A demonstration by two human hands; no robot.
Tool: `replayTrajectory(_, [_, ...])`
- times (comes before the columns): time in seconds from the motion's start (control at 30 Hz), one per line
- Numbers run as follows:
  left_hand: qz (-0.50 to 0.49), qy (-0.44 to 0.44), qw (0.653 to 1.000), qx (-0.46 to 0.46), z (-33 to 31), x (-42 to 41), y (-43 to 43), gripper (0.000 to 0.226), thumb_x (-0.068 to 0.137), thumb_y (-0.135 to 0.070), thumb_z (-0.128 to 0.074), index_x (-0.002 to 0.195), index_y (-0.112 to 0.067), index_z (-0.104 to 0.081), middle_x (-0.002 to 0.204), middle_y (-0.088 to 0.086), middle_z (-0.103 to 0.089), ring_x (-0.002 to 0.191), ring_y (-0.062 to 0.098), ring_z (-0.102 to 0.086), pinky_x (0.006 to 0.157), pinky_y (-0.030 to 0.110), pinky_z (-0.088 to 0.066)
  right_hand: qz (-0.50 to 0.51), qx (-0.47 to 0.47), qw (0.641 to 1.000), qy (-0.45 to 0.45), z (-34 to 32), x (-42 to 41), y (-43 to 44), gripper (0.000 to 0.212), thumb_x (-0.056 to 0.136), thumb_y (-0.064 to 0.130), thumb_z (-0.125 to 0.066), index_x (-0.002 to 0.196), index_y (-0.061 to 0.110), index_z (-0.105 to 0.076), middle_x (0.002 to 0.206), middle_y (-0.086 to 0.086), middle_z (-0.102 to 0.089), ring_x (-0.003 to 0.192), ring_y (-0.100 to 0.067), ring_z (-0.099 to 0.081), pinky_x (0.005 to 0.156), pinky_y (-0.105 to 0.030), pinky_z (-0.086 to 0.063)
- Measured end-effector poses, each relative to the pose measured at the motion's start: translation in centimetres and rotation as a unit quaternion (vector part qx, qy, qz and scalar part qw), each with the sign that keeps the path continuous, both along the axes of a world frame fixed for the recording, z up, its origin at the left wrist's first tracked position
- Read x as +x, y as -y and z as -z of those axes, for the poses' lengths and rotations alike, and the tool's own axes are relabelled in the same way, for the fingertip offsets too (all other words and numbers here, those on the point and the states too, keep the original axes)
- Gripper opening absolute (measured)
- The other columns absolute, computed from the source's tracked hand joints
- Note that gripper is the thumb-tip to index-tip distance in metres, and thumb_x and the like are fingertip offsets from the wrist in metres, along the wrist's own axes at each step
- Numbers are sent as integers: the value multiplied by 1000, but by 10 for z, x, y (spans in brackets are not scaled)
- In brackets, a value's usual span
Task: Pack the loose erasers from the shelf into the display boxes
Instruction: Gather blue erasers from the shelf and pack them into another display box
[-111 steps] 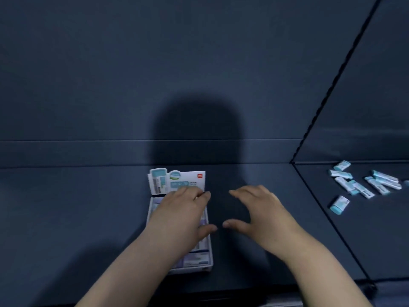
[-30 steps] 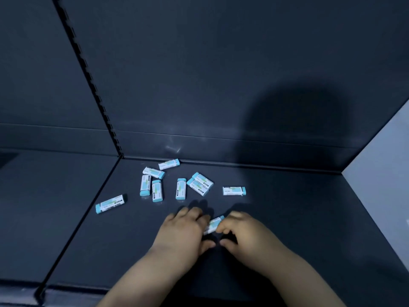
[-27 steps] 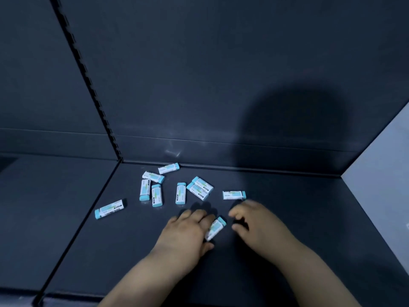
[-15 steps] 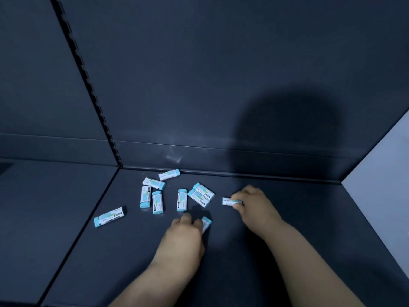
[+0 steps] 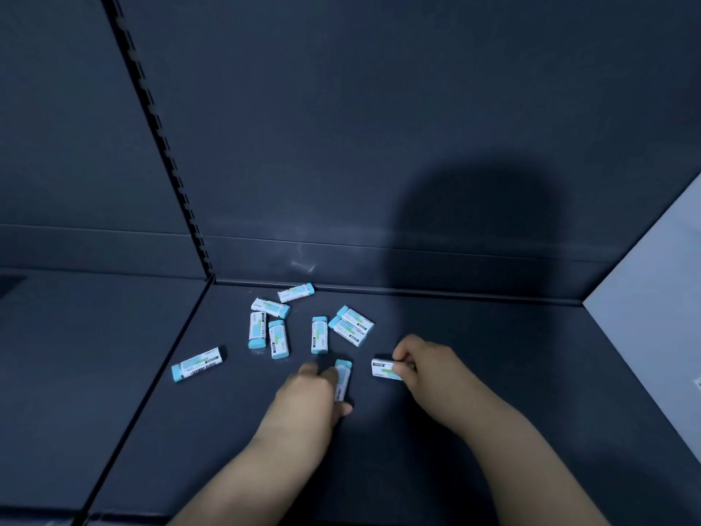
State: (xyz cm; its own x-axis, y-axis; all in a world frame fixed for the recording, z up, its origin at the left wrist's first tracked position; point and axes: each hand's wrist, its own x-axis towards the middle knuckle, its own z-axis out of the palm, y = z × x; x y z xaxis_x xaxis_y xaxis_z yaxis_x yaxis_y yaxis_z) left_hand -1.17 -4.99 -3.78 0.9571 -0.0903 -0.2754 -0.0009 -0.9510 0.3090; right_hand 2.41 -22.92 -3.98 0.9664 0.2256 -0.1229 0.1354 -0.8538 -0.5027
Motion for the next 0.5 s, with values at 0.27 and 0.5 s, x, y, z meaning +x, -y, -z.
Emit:
replayTrajectory(0.27, [5, 13, 1000, 28, 3, -14, -3, 47, 94, -40, -47, 135, -17, -42, 129, 5, -41, 117, 24, -46, 94, 29, -40, -41, 22, 999, 5, -1, -14, -10, 16, 83, 13, -62, 82, 26, -52, 99, 7, -50, 87, -7, -49, 76, -15, -38])
replayTrajectory(0.5, [24, 42, 999, 23, 5, -23, -10, 47, 92, -41, -50, 132, -20, -42, 128, 3, -42, 118, 22, -46, 94, 28, -39, -50, 24, 998, 13, 3, -21, -14, 24, 83, 6, -57, 100, 23, -57, 102, 10, -51, 96, -6, -50, 82, -14, -37])
